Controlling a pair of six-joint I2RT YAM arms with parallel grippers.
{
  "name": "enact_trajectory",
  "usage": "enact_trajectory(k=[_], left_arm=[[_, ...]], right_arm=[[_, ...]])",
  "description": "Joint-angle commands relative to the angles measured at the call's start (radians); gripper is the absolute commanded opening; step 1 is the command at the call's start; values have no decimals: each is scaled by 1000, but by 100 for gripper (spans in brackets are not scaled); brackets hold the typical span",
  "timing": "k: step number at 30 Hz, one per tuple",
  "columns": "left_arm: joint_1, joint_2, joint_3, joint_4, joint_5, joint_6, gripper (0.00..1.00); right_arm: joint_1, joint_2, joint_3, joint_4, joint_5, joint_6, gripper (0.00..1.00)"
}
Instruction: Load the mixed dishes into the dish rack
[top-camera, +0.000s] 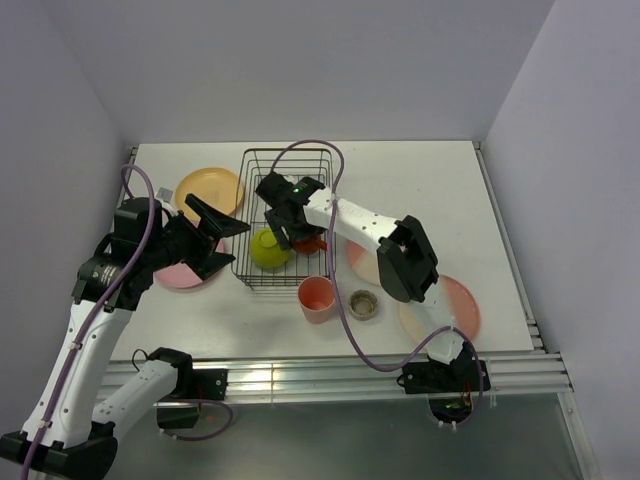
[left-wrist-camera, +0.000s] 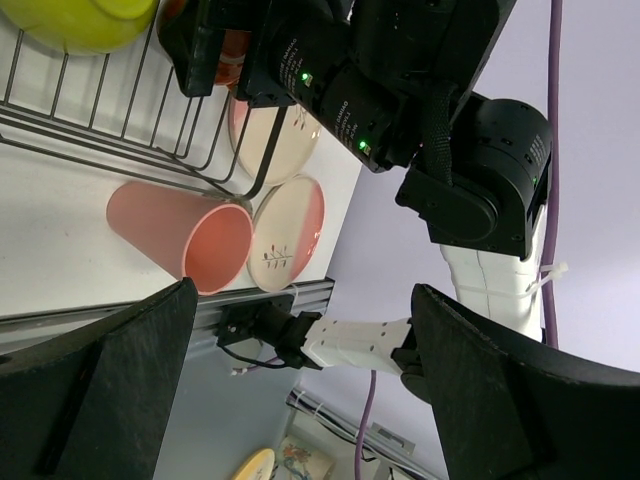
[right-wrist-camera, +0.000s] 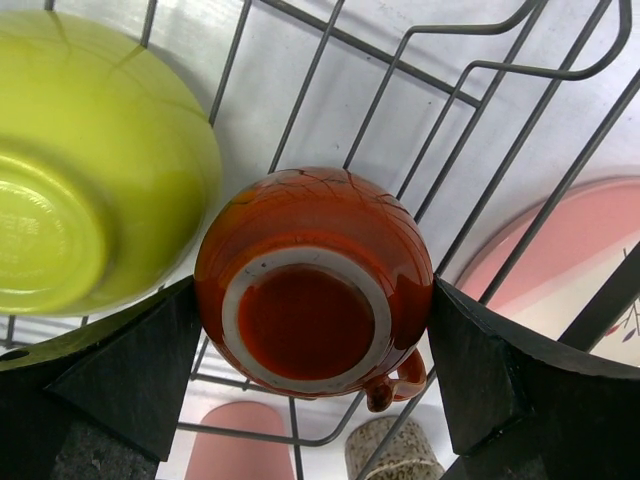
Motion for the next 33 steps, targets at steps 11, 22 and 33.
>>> enact_trajectory(k=[11, 22, 33], left_arm=[[3, 10, 23, -28, 5, 10, 95], [3, 14, 26, -28, 14, 12, 95], [3, 2, 7, -32, 18, 4, 95]], right_arm=[[-7, -29, -74, 65, 27, 8, 44], [-60, -5, 32, -1, -18, 135, 0], [-85, -14, 7, -7, -81, 373, 0]])
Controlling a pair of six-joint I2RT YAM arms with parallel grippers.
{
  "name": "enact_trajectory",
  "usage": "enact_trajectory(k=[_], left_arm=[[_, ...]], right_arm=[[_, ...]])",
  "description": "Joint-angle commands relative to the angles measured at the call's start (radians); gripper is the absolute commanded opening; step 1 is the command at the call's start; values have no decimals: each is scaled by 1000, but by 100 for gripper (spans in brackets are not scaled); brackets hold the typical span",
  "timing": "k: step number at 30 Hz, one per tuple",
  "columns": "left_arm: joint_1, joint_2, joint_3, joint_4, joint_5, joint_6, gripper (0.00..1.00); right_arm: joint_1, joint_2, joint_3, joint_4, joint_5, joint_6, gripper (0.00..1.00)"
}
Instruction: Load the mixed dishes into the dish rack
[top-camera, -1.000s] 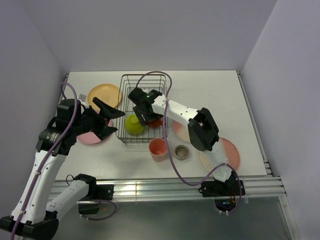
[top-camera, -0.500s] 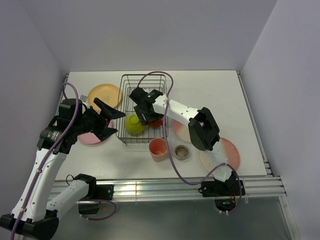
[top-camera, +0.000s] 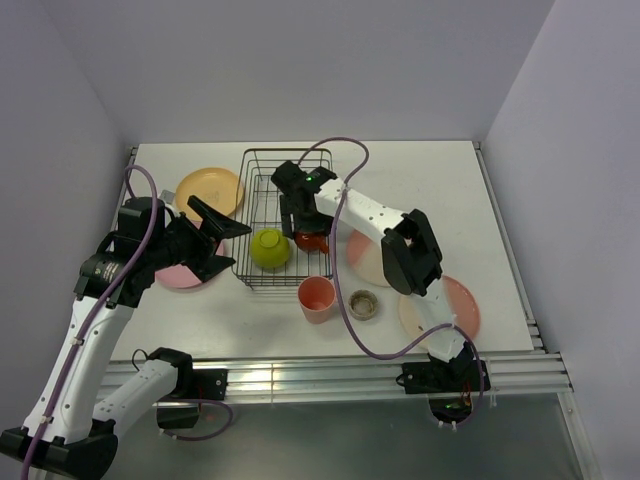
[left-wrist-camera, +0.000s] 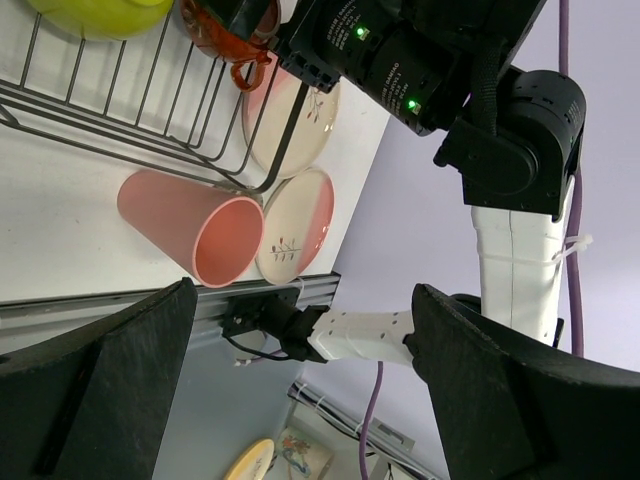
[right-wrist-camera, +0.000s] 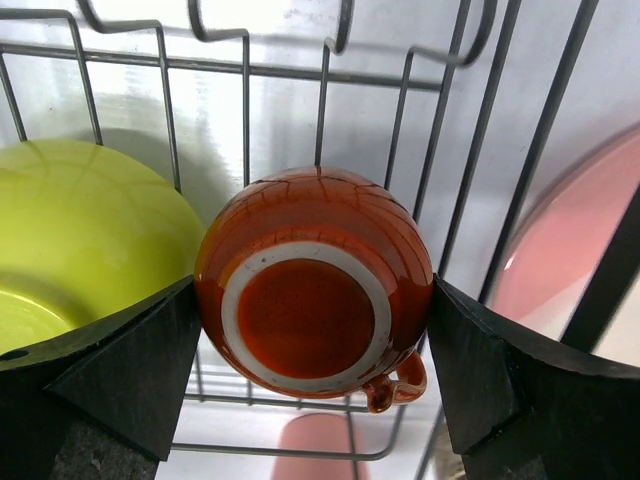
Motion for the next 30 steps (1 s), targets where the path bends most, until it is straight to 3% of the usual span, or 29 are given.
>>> enact_trajectory(k=[1, 9, 12, 16, 18, 23, 25, 28, 30], left_arm=[[3, -16, 5, -5, 12, 3, 95], [3, -22, -16, 2, 20, -3, 95], [3, -24, -19, 2, 21, -3, 95], [3, -24, -19, 1, 24, -2, 95], [3, -14, -7, -8, 21, 17, 95], [-17, 54, 13, -82, 35, 92, 88], [-60, 62, 5, -87, 9, 87, 87], [-135, 76, -25, -45, -9, 52, 87], [-180, 104, -19, -41, -17, 50, 87]], right_arm=[[-3, -26, 1, -4, -14, 123, 0], [-3, -87, -110, 51, -17, 220, 0], [-5, -90, -127, 65, -8, 197, 11], [-4, -111, -162, 89, -3, 162, 59], [0, -142, -182, 107, 17, 145, 71], [-3, -194, -151, 97, 47, 119, 75], [-5, -210, -101, 85, 46, 98, 90], [-8, -208, -24, 43, 43, 85, 99], [-8, -201, -7, 34, 28, 84, 100]])
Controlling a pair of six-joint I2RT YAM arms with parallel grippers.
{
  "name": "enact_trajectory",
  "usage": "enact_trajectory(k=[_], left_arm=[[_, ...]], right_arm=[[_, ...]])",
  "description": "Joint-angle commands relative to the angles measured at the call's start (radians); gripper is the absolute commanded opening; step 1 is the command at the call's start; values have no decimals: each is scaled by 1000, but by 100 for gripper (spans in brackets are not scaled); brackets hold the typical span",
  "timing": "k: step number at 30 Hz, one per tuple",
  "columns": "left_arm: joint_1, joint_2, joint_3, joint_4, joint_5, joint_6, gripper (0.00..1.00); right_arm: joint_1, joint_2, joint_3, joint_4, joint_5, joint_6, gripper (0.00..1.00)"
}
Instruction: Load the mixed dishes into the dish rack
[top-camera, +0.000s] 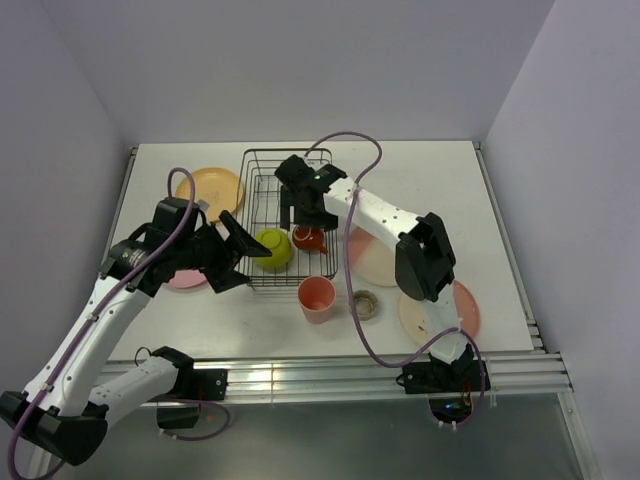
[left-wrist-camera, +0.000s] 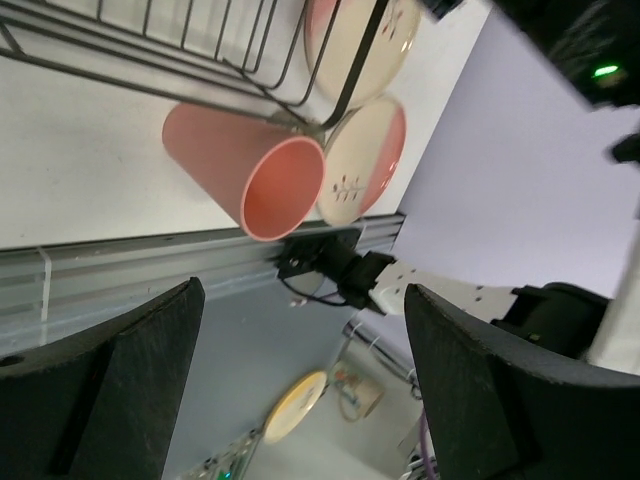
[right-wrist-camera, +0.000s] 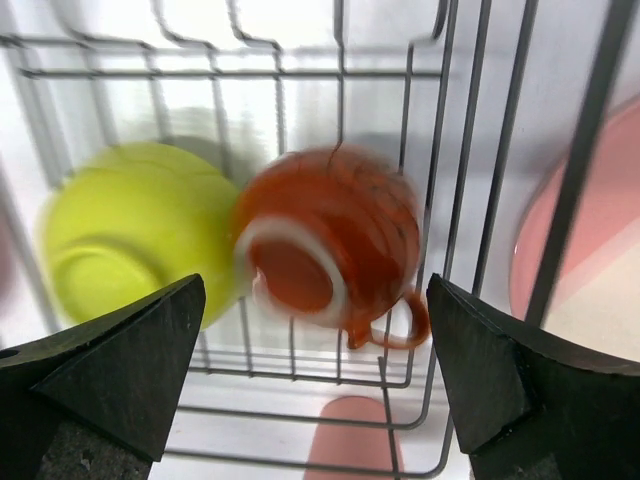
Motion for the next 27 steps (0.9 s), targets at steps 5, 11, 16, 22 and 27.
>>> enact_trajectory(k=[5, 11, 16, 22, 27], left_arm=[[-90, 47, 37, -3, -58, 9, 88], [-92, 33, 5, 11, -40, 5, 88], [-144, 70, -6, 31, -31, 19, 88], [-196, 153, -9, 48, -38, 50, 85], [-237, 216, -31, 91, -35, 78, 81]], right_arm=[[-10, -75, 47, -7, -1, -34, 100], [-10, -99, -5, 36, -1, -37, 100], [-16, -150, 48, -1, 33, -49, 100], [-87, -327, 64, -63, 76, -72, 100], [-212, -514, 91, -140, 56, -144, 100]])
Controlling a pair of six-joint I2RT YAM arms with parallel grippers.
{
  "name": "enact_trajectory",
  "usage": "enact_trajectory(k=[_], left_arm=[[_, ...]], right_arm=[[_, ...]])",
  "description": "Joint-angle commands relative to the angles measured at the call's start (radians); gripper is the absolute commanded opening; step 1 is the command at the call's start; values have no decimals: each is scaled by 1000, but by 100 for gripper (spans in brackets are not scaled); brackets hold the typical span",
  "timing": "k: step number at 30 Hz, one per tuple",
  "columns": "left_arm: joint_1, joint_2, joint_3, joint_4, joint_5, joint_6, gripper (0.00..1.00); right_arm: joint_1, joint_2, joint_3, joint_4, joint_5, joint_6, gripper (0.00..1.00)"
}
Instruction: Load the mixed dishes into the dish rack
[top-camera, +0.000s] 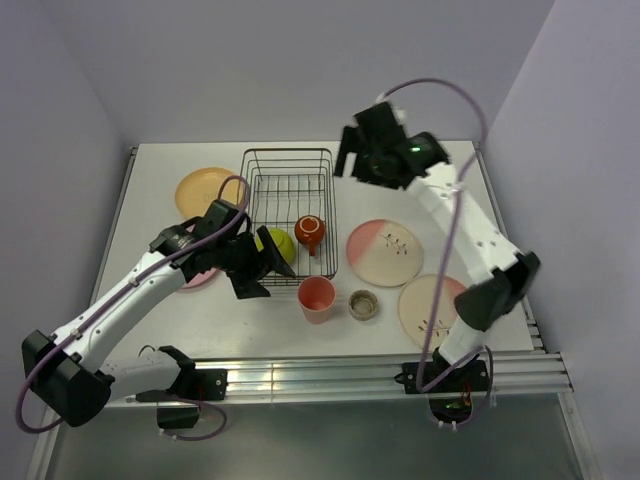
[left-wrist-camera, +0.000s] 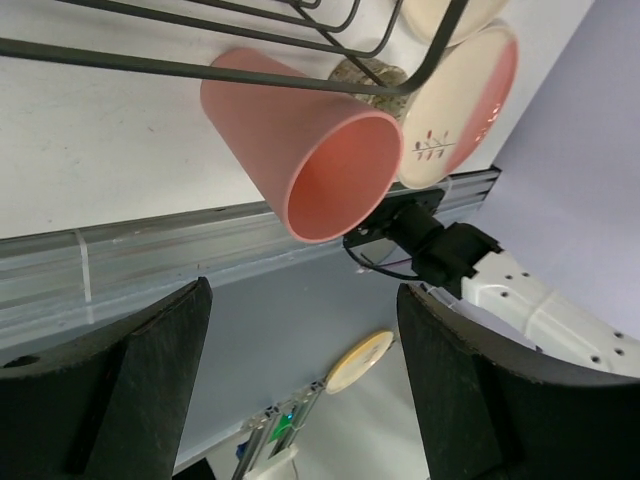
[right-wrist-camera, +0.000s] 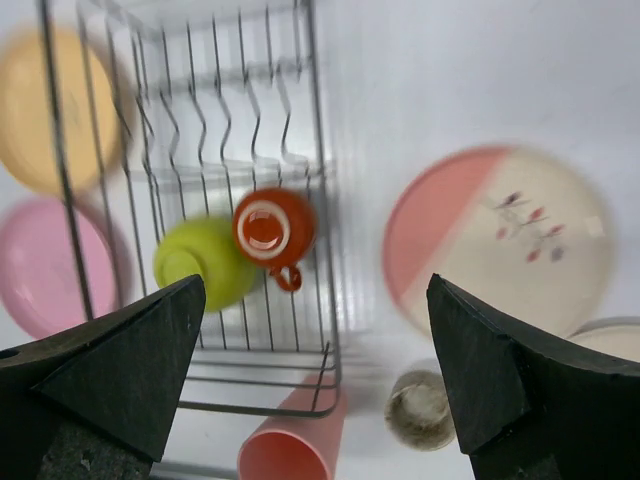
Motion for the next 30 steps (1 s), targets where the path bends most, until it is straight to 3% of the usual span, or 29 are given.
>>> enact_trajectory(k=[1, 13, 23, 25, 26, 29, 30], left_arm=[[-37, 41, -3, 66, -3, 46, 80], [-116, 252, -15, 140, -38, 112, 69], [-178, 303, -24, 140, -70, 146, 46], [-184, 308, -29, 145, -63, 146, 34], [-189, 311, -27, 146, -57, 150, 20], [-193, 315, -4, 126, -37, 173, 0], [-195, 317, 26, 108, -31, 182, 0]], right_arm=[[-90, -172, 77, -85, 38, -67, 100], [-143, -454, -124, -116, -36, -87, 100], [-155, -479, -147, -111, -48, -104, 100], [-155, -477, -152, -108, -54, -105, 100], [-155, -477, -161, -103, -56, -107, 100], [-155, -476, -173, -102, -72, -113, 100], [-157, -474, -175, -103, -82, -116, 100]])
